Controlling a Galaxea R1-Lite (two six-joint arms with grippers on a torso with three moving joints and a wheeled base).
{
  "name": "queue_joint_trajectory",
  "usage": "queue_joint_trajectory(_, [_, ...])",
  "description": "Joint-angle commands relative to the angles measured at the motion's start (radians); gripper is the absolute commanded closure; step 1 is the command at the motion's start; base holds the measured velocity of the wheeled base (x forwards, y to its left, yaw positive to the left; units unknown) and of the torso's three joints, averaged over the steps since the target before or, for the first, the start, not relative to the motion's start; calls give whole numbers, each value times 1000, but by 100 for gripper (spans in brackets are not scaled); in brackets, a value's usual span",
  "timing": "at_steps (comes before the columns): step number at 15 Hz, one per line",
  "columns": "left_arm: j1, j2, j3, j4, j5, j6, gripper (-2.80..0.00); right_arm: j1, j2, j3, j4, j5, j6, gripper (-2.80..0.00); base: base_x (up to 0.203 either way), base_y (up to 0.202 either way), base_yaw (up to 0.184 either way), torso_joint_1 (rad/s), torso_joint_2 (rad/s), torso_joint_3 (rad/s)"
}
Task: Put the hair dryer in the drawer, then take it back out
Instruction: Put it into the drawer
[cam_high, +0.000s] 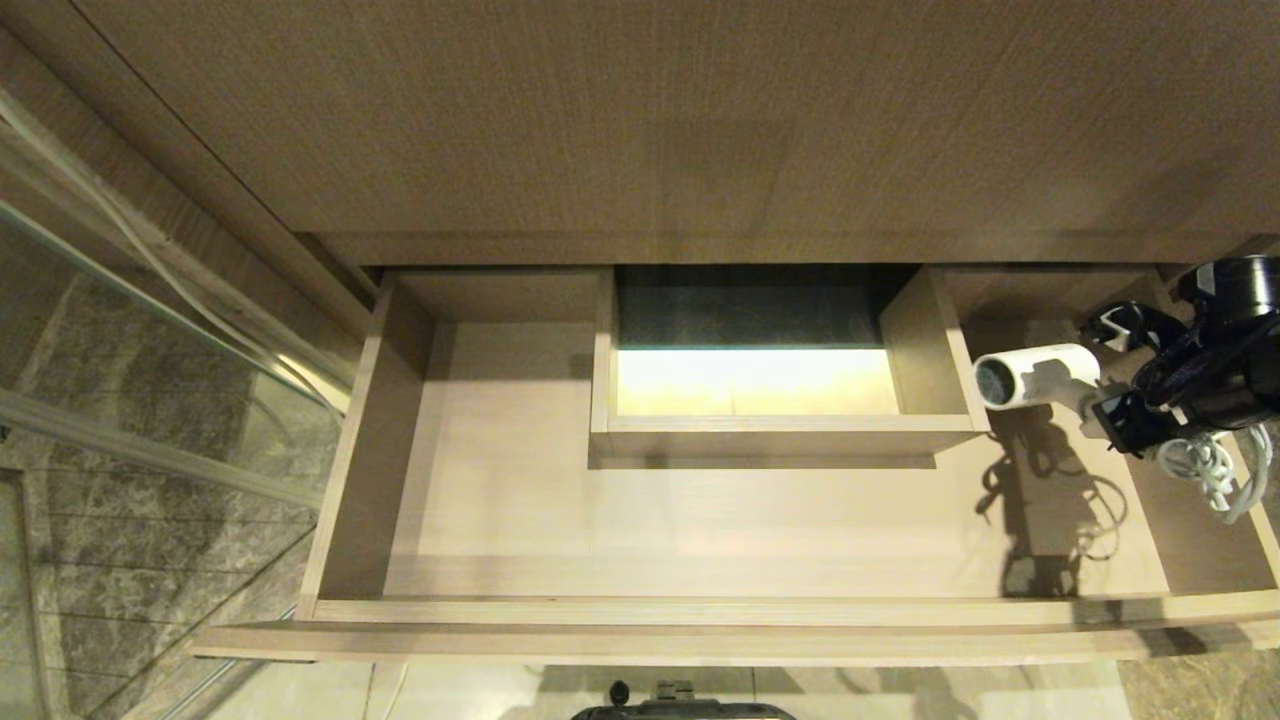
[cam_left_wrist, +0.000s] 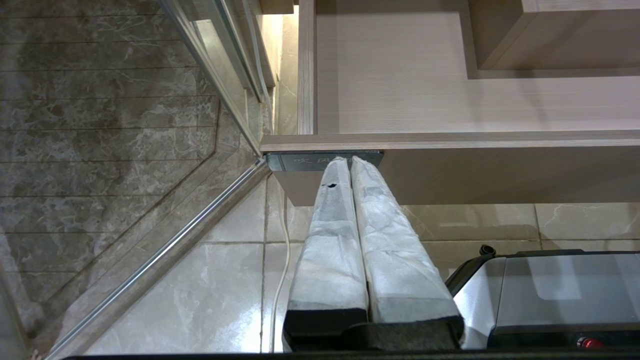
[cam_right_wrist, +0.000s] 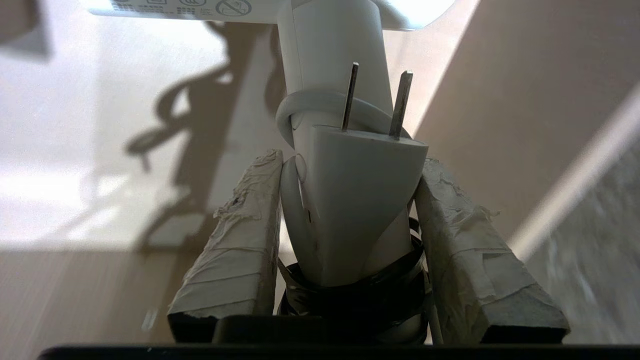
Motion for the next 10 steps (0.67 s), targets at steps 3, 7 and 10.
queue_joint_trajectory(3, [-1,0,0,0,0,0,0,19,137,-32,-101,-1,-6,0,0,0,0,0,0,0])
queue_joint_trajectory(7, [-1,0,0,0,0,0,0,26,214,-50,-210,-2,-11,0,0,0,0,0,0,0])
queue_joint_trajectory(10, [-1,0,0,0,0,0,0,27,209,-39,-213,-2,-14,0,0,0,0,0,0,0])
